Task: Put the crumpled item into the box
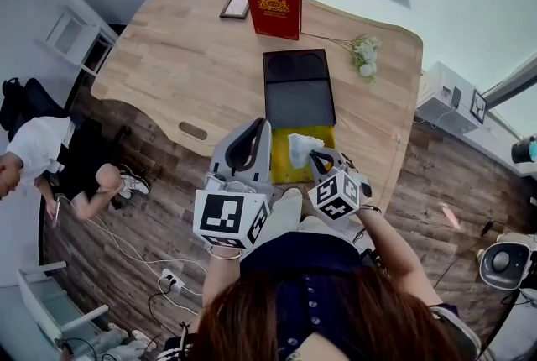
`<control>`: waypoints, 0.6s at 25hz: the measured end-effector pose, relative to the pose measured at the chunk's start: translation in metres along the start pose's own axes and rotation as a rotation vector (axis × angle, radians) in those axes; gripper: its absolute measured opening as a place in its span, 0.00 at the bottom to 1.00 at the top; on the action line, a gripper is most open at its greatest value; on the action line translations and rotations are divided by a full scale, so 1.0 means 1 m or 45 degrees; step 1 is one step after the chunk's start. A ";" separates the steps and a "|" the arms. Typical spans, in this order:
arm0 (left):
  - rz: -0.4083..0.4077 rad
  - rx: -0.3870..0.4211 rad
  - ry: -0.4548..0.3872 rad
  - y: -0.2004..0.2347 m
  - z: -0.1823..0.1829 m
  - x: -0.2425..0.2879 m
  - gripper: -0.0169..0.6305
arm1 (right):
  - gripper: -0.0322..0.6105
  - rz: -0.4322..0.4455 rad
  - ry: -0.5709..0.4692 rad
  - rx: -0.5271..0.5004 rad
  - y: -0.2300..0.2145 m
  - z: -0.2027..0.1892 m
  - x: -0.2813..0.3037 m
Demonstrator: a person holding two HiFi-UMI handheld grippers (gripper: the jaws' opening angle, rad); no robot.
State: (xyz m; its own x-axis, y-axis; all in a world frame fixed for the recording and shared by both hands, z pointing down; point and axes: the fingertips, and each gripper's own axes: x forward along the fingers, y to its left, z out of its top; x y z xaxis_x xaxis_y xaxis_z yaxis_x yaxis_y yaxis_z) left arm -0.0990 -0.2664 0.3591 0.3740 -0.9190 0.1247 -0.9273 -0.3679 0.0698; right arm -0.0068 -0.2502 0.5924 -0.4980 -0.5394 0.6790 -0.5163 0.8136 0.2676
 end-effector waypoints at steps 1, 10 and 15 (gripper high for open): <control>0.003 -0.002 0.001 0.002 0.000 0.000 0.08 | 0.10 0.007 0.016 -0.012 0.001 -0.002 0.004; 0.039 -0.018 0.009 0.016 -0.005 -0.004 0.08 | 0.10 0.096 0.186 -0.042 0.012 -0.029 0.043; 0.061 -0.028 0.015 0.025 -0.008 -0.005 0.08 | 0.10 0.148 0.280 -0.052 0.017 -0.038 0.058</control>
State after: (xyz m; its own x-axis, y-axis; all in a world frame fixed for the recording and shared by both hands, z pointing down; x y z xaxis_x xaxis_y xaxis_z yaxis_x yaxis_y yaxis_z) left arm -0.1242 -0.2702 0.3679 0.3294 -0.9337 0.1404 -0.9436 -0.3201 0.0851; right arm -0.0179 -0.2595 0.6621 -0.3864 -0.3850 0.8381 -0.4336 0.8778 0.2033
